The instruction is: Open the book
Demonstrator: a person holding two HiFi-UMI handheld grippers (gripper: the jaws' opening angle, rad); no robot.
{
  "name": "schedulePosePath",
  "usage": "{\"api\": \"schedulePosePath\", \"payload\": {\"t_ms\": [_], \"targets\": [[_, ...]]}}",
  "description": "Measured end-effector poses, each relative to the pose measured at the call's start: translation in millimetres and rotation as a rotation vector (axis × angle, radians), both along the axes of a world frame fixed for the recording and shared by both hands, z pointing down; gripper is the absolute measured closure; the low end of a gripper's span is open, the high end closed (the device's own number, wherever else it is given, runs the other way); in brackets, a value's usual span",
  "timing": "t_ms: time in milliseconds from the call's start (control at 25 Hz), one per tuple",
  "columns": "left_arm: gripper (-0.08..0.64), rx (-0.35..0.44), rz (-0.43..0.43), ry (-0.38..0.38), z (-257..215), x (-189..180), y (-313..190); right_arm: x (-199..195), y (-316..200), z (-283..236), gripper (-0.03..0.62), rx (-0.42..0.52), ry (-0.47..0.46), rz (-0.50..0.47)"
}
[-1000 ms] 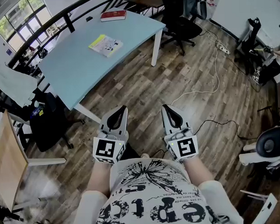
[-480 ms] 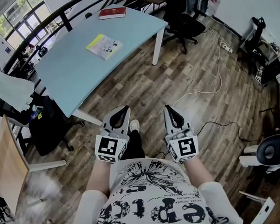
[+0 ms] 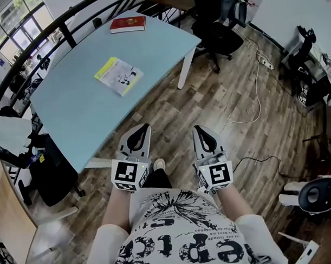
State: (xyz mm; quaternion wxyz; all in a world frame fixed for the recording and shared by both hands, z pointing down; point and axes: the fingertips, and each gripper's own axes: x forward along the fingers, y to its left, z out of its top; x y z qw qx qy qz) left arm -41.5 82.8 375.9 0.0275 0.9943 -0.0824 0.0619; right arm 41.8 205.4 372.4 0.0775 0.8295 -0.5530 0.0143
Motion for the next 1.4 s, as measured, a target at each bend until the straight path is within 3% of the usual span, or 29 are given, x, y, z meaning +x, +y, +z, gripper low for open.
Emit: {"api": "schedulePosePath", "payload": {"t_ms": [320, 520, 800, 1200, 1400], "targets": [[0.538, 0.049, -0.04, 0.032, -9.5, 81.9, -133.2, 86.4, -135.2, -0.8, 0.581, 0.014, 0.048, -0.041], [0.538, 0.04, -0.085, 0.015, -6.0, 104.4, -186.3, 117.7, -195.9, -0.3, 0.581, 0.002, 0.024, -0.081], [0.538, 0.028, -0.181, -0.041, 23.1, 125.4, -240.6, 147.7, -272.9, 23.9, 0.581, -0.023, -0.055, -0.214], [0.538, 0.01, -0.48, -0.085, 48.7, 163.4, -283.7, 205.7, -355.6, 38.9, 0.581, -0.023, -0.071, -0.529], [0.538, -0.043, -0.703, -0.098, 57.9, 164.8, -305.2, 227.8, -400.6, 35.8, 0.581, -0.047, -0.082, -0.714]]}}
